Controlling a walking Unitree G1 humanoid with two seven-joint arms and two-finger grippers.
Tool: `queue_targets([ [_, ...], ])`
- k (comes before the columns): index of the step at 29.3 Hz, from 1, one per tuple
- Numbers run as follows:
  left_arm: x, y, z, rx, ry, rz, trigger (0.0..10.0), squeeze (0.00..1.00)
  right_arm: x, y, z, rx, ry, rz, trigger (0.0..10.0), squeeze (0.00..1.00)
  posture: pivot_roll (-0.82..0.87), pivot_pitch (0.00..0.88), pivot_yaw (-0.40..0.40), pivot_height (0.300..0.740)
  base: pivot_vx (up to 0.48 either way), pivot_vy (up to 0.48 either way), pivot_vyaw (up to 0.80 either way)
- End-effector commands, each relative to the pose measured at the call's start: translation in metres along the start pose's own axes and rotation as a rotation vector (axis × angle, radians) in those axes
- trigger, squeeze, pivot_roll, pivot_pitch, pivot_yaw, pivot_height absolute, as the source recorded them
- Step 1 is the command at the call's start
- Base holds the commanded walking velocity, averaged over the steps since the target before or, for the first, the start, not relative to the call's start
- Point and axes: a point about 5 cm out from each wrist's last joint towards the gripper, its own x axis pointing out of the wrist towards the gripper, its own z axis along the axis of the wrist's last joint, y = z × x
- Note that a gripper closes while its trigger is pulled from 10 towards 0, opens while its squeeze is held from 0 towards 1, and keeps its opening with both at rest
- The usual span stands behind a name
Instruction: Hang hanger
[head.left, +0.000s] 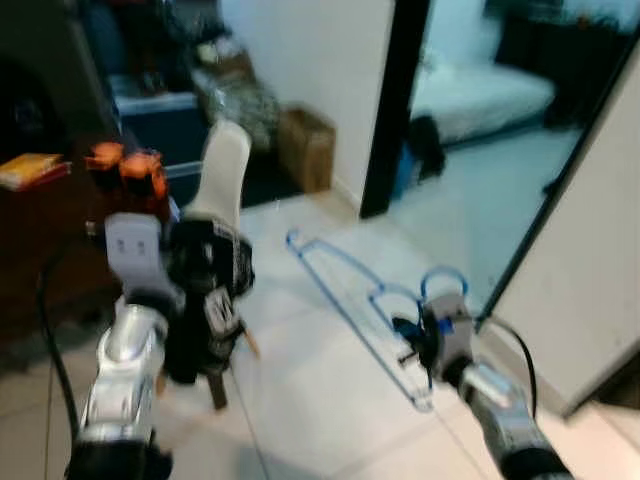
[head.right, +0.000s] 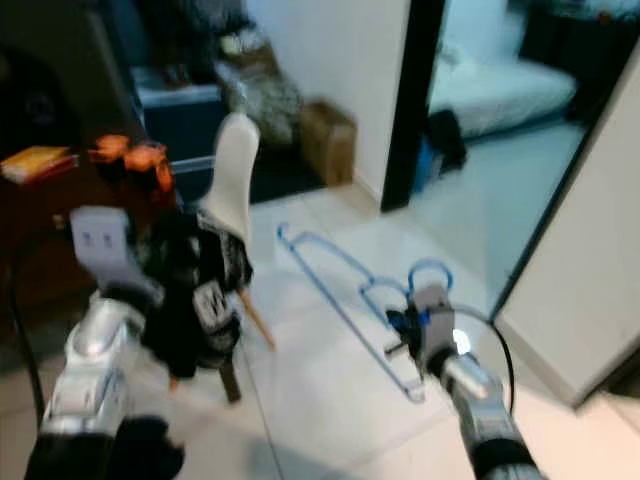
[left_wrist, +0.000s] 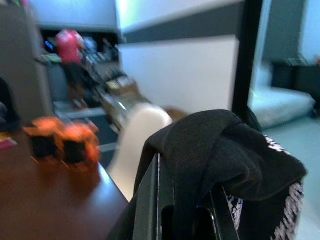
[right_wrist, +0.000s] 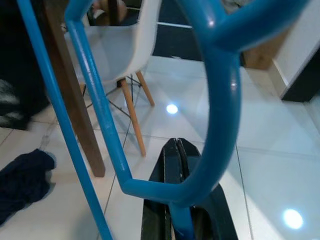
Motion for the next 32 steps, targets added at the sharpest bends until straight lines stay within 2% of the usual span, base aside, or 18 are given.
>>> queue_targets([
  [1,0.004,0.008,0.016,0.016,-0.050,0.019,10.0,0.00,0.001,0.004,-0.001,0.002,-0.002,0.017,10.0,0.00,0.03,0.000,-0.067,0.740,0.480,0.000,0.74],
  [2,0.012,0.010,0.035,0.026,-0.109,0.018,10.0,0.00,0.001,0.004,-0.001,0.008,-0.003,0.019,10.0,0.00,0.03,0.000,-0.067,0.740,0.480,0.000,0.74],
  [3,0.012,0.010,0.035,0.026,-0.109,0.018,10.0,0.00,0.001,0.004,-0.001,0.008,-0.003,0.019,10.0,0.00,0.03,0.000,-0.067,0.740,0.480,0.000,0.74],
  [4,0.018,0.013,0.052,0.035,-0.161,0.020,10.0,0.00,0.001,0.004,-0.002,0.012,-0.003,0.019,10.0,0.00,0.03,0.000,-0.067,0.740,0.480,0.000,0.74],
  [9,0.020,0.014,0.057,0.040,-0.176,0.020,10.0,0.00,0.001,0.004,-0.002,0.013,-0.003,0.019,10.0,0.00,0.03,0.000,-0.067,0.740,0.480,0.000,0.74],
  [11,0.029,0.025,0.090,0.087,-0.278,0.061,10.0,0.00,0.001,0.004,-0.002,0.016,-0.004,0.020,10.0,0.00,0.03,0.000,-0.067,0.740,0.480,0.000,0.74],
  [13,0.029,0.025,0.090,0.087,-0.278,0.061,10.0,0.00,0.001,0.004,-0.002,0.016,-0.004,0.020,10.0,0.00,0.03,0.000,-0.067,0.740,0.480,0.000,0.74],
  [15,0.037,0.039,0.115,0.160,-0.337,0.131,10.0,0.00,0.001,0.004,-0.002,0.020,-0.005,0.017,10.0,0.00,0.03,0.000,-0.064,0.740,0.480,0.000,0.74],
  [18,0.045,0.046,0.119,0.186,-0.337,0.156,10.0,0.00,0.001,0.003,-0.001,0.030,-0.008,0.012,10.0,0.00,0.04,0.000,-0.073,0.740,0.466,0.000,0.74],
  [22,0.045,0.046,0.119,0.186,-0.337,0.156,10.0,0.00,0.001,0.003,-0.001,0.030,-0.008,0.012,10.0,0.00,0.04,0.000,-0.073,0.740,0.439,0.000,0.74],
  [23,0.052,0.045,0.116,0.153,-0.325,0.131,10.0,0.00,0.002,0.004,-0.001,0.038,-0.012,0.018,10.0,0.00,0.05,0.000,-0.069,0.740,0.431,0.000,0.67],
  [24,0.061,0.037,0.111,0.129,-0.301,0.061,10.0,0.00,0.002,0.003,-0.001,0.057,-0.011,0.005,10.0,0.00,0.04,0.000,-0.058,0.740,0.405,0.000,0.00],
  [26,0.061,0.037,0.111,0.129,-0.301,0.061,10.0,0.00,0.002,0.003,-0.001,0.057,-0.011,0.005,10.0,0.00,0.04,0.000,-0.058,0.740,0.405,0.000,0.00],
  [28,0.075,0.023,0.106,0.097,-0.281,-0.053,10.0,0.00,0.002,0.001,-0.001,0.073,-0.012,-0.017,10.0,0.00,0.03,0.000,-0.048,0.740,0.401,0.000,0.00],
  [30,0.075,0.023,0.106,0.097,-0.281,-0.053,10.0,0.00,0.002,0.001,-0.001,0.073,-0.012,-0.017,10.0,0.00,0.03,0.000,-0.048,0.740,0.398,0.000,0.00],
  [32,0.078,0.000,0.098,-0.078,-0.244,-0.226,10.0,0.00,0.001,0.000,-0.001,0.076,-0.015,-0.027,10.0,0.00,0.03,0.000,-0.046,0.740,0.174,0.000,0.00],
])
